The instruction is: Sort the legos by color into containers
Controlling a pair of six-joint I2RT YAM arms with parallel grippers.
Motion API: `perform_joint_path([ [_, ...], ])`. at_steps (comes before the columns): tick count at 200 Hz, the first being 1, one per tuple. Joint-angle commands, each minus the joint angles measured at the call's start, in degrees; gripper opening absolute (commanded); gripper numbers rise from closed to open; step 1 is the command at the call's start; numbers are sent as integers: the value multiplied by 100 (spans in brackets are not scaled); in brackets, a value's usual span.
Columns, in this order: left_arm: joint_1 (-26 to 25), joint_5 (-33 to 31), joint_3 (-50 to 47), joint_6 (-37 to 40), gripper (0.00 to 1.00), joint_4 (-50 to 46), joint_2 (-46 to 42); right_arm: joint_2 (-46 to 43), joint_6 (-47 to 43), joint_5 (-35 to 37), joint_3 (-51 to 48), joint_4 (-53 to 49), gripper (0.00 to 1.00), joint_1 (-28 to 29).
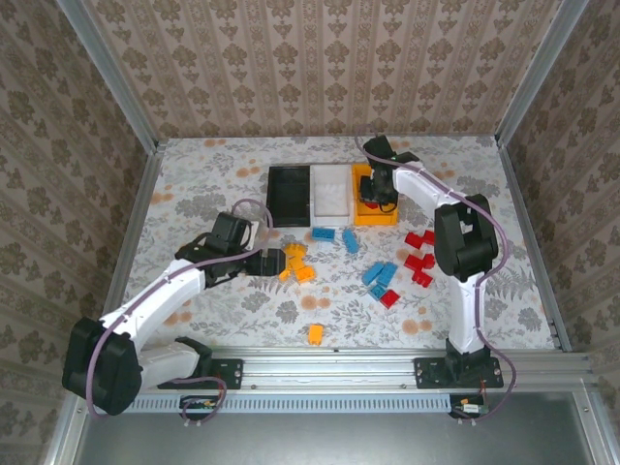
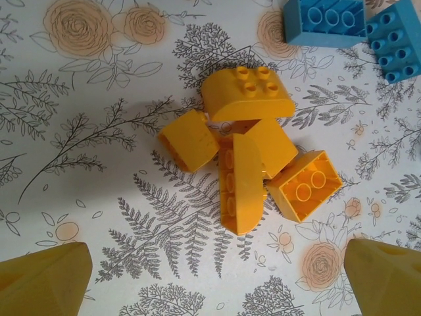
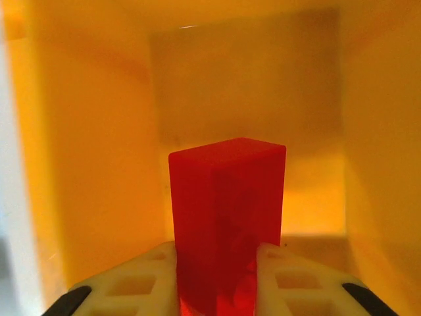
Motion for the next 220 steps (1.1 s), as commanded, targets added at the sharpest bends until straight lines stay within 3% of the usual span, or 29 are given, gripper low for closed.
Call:
perform_joint_path([
  [1, 62, 134, -47, 80, 100, -37, 6, 93, -131, -92, 226, -115, 31, -69],
  [71, 77, 194, 96, -14, 100, 4, 147, -170, -181, -206, 328, -198, 47, -204],
  [120, 87, 266, 91, -184, 100, 85, -8, -1245, -340, -337, -3, -532, 53, -180],
  [172, 79, 399, -76, -437, 100, 337, -247, -3306, -40, -548, -2201, -729, 66, 101],
  [220, -262, 382, -133, -514, 100, 315, -312, -4525, 595, -150, -3961, -1078, 76, 1112],
])
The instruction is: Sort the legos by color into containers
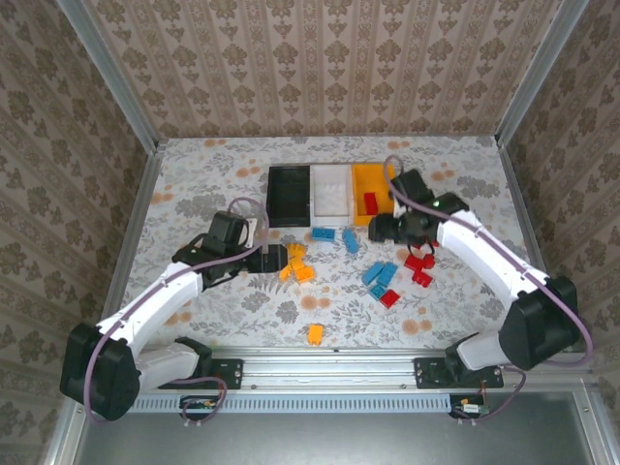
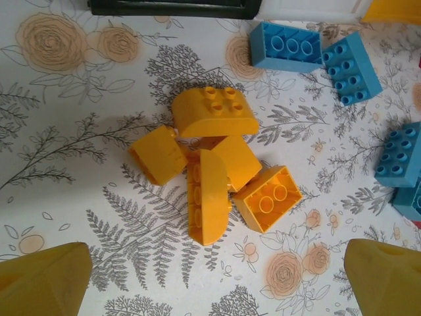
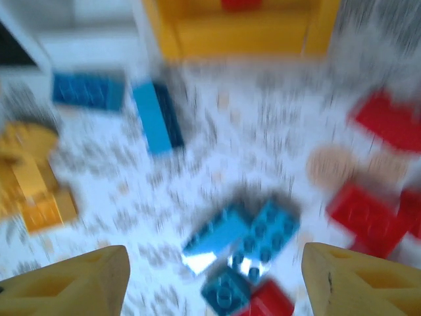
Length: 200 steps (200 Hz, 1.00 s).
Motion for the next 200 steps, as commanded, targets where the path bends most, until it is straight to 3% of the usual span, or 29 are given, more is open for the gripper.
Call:
perform_joint_path([
  [1, -220, 38, -80, -135, 100, 9, -129, -382, 501, 189, -674, -378, 77, 448],
  [40, -739, -16, -17, -110, 100, -299, -97, -566, 961, 510, -1492, -204, 82, 844],
  [112, -2641, -523, -116, -777, 100, -1065, 309, -570, 972, 689, -1933, 59, 83, 823],
  [158, -3732, -727, 196, -1267, 95, -977, 1567, -589, 866, 621, -2114, 241, 84, 717],
  [200, -4158, -837, 873, -1387, 92, -1071, 2557, -688, 822, 548, -2297, 393, 84, 651],
])
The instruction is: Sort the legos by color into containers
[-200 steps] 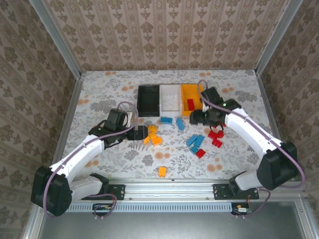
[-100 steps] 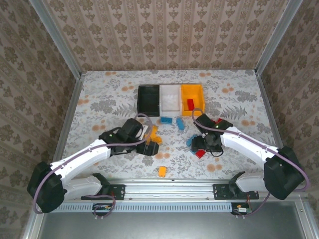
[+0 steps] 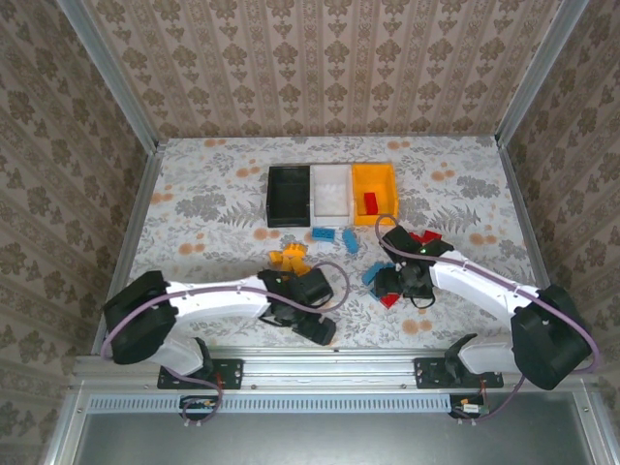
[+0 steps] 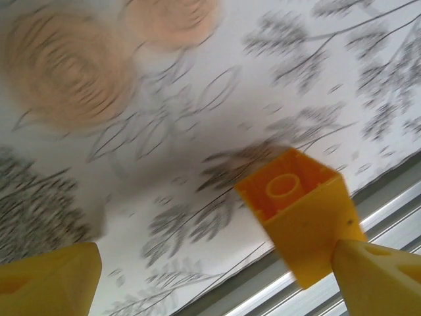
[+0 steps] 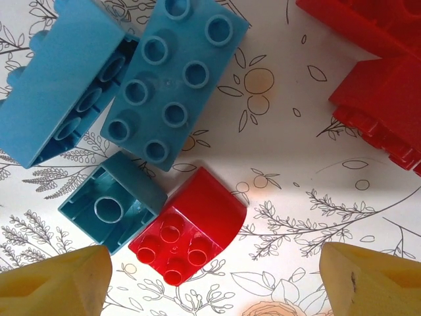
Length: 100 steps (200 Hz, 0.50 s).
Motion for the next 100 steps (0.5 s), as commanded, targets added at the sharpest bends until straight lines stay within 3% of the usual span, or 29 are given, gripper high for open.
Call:
perform_joint_path([
  [1, -156, -221, 236, -233, 92, -266, 428, -151, -36, 33, -136, 106, 84, -51],
  [60, -127, -331, 483, -313, 88, -337, 877, -204, -90, -42, -306, 223, 84, -114],
  [100, 471, -613, 442, -149, 89, -428, 535, -199, -98, -83, -219, 245, 84, -150],
])
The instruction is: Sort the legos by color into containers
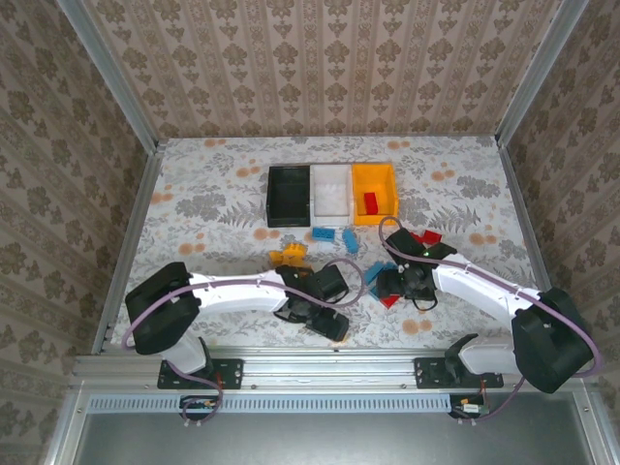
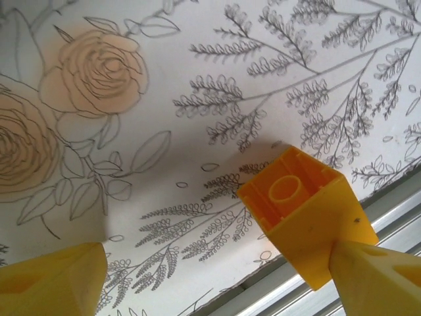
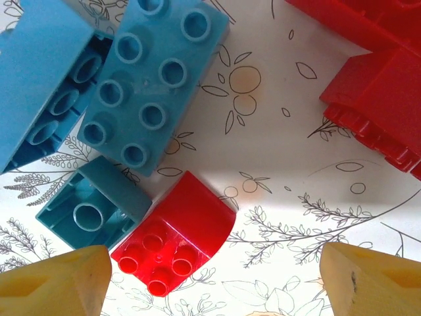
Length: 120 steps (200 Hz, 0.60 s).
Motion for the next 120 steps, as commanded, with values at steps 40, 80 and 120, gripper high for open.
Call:
perform_joint_path([
  [40, 656, -798, 131, 338, 90, -823, -735, -82, -79, -75, 33, 23, 84, -27],
  [80, 390, -559, 162, 78, 91, -566, -657, -83, -61, -127, -30, 102, 84, -23],
  [120, 351, -432, 343, -35, 92, -329, 15, -196, -128, -132, 7, 57, 84, -26],
])
